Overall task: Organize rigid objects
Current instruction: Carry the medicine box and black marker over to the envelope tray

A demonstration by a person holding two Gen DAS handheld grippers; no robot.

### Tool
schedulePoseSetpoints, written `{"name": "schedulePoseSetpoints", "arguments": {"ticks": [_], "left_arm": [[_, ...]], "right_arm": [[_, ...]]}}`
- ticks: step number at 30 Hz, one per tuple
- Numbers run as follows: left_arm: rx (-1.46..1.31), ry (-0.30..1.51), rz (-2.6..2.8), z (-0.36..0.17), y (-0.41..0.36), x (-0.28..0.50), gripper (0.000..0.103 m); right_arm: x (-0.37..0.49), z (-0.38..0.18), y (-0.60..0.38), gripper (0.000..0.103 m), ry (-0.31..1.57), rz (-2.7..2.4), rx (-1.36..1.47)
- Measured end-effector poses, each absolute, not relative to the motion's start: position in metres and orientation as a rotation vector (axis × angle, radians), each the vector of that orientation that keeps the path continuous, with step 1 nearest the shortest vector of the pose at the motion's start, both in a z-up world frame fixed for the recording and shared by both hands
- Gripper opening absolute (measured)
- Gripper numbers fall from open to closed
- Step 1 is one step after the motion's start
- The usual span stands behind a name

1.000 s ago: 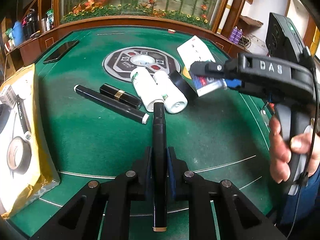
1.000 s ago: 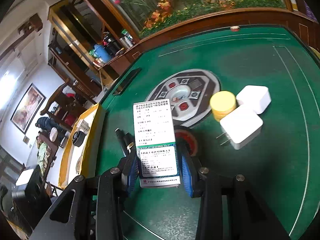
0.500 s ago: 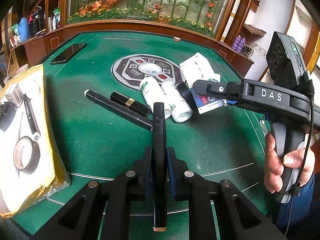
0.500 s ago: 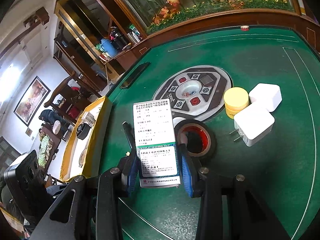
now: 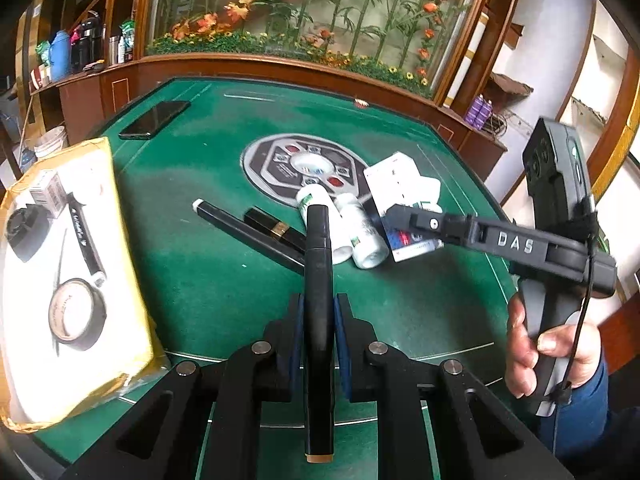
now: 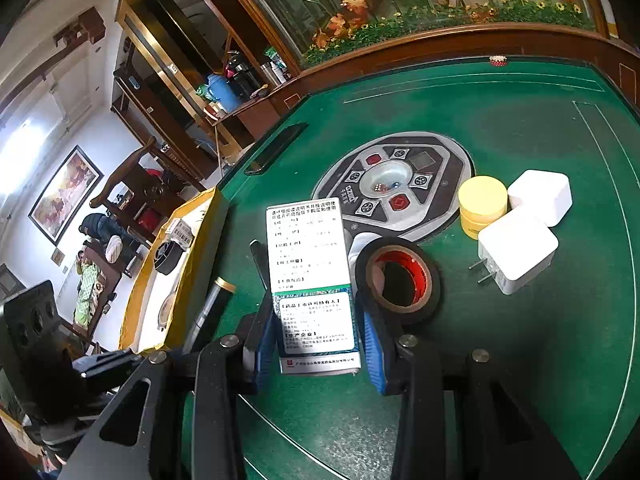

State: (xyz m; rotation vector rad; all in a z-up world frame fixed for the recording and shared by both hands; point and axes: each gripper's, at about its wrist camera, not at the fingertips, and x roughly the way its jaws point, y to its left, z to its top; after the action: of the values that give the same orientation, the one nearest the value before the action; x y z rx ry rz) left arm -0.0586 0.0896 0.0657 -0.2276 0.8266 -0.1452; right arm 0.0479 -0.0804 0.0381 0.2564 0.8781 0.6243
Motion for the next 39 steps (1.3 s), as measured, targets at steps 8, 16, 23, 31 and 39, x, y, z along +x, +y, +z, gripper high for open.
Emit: {"name": "schedulePoseSetpoints", "arguments": {"ticks": [8, 16, 23, 31, 39], "left_arm": [[-0.264, 0.777, -0.104, 0.078, 0.114, -0.069, 0.015], [-0.317, 0.731, -0.046, 0.086, 0.149, -0.079, 0.015], [-0.377, 0.697, 0.03, 0.088, 0.188, -0.085, 0.015], [-0.431, 0.667, 0.109, 0.084, 0.227, -0.096, 0.015], [-0.476, 0.663, 0.17, 0.071, 0.259, -0.101, 0.015]], "right_arm": [[0.048, 0.035, -0.073, 0.037, 0.88, 0.645, 0.241], [0.049, 0.03, -0.059, 0.037, 0.914, 0.706, 0.269], [0.044, 0.034, -0.035, 0.037, 0.928, 0.771, 0.267], [0.037, 0.048, 0.009, 0.037, 0.919, 0.848, 0.232], [0.029, 0.061, 0.062, 0.037, 0.918, 0.919, 0.185]]}}
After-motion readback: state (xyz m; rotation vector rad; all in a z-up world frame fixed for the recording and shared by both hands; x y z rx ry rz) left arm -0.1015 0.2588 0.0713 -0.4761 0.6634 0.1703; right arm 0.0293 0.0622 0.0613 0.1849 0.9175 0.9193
